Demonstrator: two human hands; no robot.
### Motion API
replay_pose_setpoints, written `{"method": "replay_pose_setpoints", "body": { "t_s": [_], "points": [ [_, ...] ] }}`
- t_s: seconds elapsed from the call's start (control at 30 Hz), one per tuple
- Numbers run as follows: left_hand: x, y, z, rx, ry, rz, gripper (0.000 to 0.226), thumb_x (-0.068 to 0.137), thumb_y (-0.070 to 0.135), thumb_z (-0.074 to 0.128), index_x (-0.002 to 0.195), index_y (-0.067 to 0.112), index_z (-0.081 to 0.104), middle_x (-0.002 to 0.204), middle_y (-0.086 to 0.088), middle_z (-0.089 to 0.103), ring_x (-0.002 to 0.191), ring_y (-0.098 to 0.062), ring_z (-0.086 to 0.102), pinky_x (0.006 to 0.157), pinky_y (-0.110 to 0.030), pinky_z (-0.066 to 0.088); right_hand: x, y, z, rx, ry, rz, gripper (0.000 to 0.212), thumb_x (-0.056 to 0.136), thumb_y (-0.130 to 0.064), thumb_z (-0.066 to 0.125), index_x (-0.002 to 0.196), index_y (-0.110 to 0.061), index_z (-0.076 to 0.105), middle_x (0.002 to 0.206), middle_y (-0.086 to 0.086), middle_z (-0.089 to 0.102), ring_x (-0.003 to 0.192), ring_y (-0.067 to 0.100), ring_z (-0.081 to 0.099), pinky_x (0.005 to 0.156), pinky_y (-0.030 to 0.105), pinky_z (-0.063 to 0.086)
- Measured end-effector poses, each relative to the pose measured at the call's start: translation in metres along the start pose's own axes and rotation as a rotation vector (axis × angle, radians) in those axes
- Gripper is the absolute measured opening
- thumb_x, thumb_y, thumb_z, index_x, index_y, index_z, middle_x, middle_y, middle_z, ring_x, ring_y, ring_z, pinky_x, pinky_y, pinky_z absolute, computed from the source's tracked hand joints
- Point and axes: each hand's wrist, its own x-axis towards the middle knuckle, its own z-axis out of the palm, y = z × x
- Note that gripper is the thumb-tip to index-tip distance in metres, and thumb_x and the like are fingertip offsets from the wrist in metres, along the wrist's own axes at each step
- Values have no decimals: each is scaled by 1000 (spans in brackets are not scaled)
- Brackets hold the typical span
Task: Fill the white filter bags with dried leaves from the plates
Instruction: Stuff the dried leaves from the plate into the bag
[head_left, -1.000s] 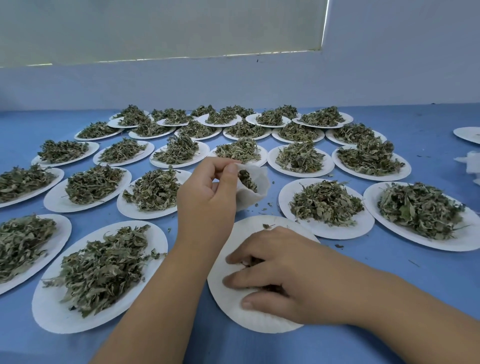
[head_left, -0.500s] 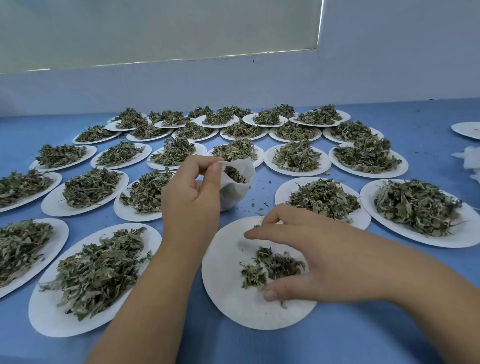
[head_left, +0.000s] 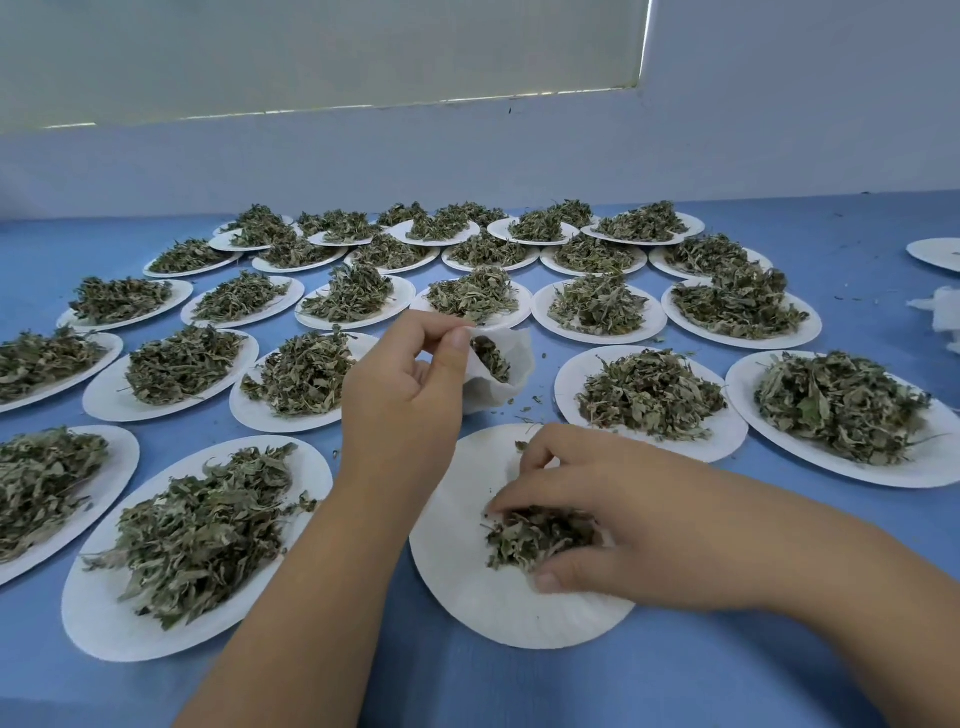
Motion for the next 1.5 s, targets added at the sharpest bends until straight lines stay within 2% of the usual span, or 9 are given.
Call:
{"method": "replay_pose_setpoints", "body": {
  "t_s": [0.13, 0.27, 0.4, 0.57, 0.7, 0.9, 1.07, 1.23, 1.5],
  "points": [
    [0, 2, 0, -12, 3, -3, 24, 98, 13, 53, 85, 32, 60, 68, 28, 58, 48, 7, 52, 46, -4, 34, -10, 13, -15, 42, -22, 115, 65, 72, -56, 74, 128, -54, 42, 103, -35, 36, 92, -11, 46, 77, 16, 40],
    [-1, 3, 1, -33, 3, 6, 23, 98, 10, 52, 85, 28, 60, 66, 27, 57, 46, 10, 53, 45, -3, 33, -8, 14, -18, 24, -29, 142, 48, 79, -39, 74, 120, -50, 52, 98, -33, 41, 85, -5, 51, 71, 16, 43],
    [-2, 4, 1, -55, 12, 15, 20, 98, 7, 52, 87, 21, 62, 66, 15, 55, 45, 12, 53, 45, -2, 33, -2, 11, -7, -16, -29, 136, 36, 87, -30, 66, 119, -44, 57, 96, -23, 45, 81, -14, 46, 68, 7, 37],
    [-2, 4, 1, -27, -10, 18, 25, 98, 10, 52, 84, 29, 59, 68, 28, 58, 49, 12, 55, 46, -3, 34, 4, 10, 0, -59, 36, 105, 31, 91, -27, 61, 120, -38, 59, 91, -23, 44, 80, -20, 41, 68, 3, 32],
    [-2, 3, 2, 5, -12, 19, 26, 98, 12, 53, 84, 33, 58, 68, 28, 57, 49, 10, 54, 46, -4, 34, 2, 11, 1, -36, 78, 120, 34, 90, -44, 57, 123, -39, 56, 95, -24, 45, 81, -17, 44, 67, 6, 33],
    [-2, 3, 3, -22, -16, 7, 21, 98, 12, 53, 86, 26, 61, 65, 11, 62, 45, 9, 54, 44, -3, 33, 3, -5, 13, -28, 49, 93, 73, 71, -83, 32, 134, -46, 33, 112, -21, 34, 88, -6, 44, 81, 20, 40],
    [-2, 4, 5, -32, -29, 11, 21, 98, 9, 52, 85, 24, 60, 67, 27, 59, 45, 9, 54, 44, -3, 34, 10, -17, 24, -136, 62, 64, 43, 92, -58, 43, 130, -38, 46, 116, -9, 33, 101, 18, 49, 86, 38, 47],
    [-2, 3, 6, -36, -34, 5, 17, 98, 9, 52, 88, 19, 62, 61, 27, 57, 43, 10, 52, 43, -2, 32, 12, -18, 24, -54, 56, 64, 28, 96, -42, 48, 122, -35, 57, 110, -13, 39, 100, 15, 51, 87, 38, 46],
    [-1, 2, 5, -25, -26, 13, 17, 98, 9, 53, 89, 19, 62, 63, 26, 58, 45, 10, 53, 45, -2, 33, 16, -14, 23, -43, 82, 29, 24, 98, -28, 49, 116, -28, 65, 104, -7, 50, 97, 13, 51, 85, 34, 44]
  ]
}}
